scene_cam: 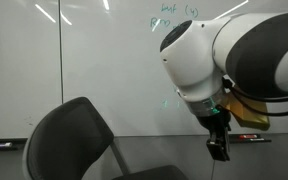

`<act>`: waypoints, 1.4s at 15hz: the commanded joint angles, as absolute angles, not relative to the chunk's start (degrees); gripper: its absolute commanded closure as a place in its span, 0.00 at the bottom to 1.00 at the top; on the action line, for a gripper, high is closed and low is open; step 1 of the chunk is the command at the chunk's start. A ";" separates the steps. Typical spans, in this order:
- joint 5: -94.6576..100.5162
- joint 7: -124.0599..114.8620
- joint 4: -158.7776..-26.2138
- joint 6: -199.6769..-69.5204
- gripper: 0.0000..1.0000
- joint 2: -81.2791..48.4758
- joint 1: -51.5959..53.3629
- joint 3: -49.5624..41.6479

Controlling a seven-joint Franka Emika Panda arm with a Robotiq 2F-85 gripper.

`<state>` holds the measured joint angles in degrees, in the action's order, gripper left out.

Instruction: Erase the words on the whiteboard

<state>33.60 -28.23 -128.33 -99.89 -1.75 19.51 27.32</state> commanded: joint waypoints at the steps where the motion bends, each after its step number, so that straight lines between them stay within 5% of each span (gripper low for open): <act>1: 33.98 -28.43 -127.15 -99.22 0.00 -2.79 21.74 25.67; 21: 32.06 -14.10 -120.98 -98.09 0.00 -11.97 26.93 26.24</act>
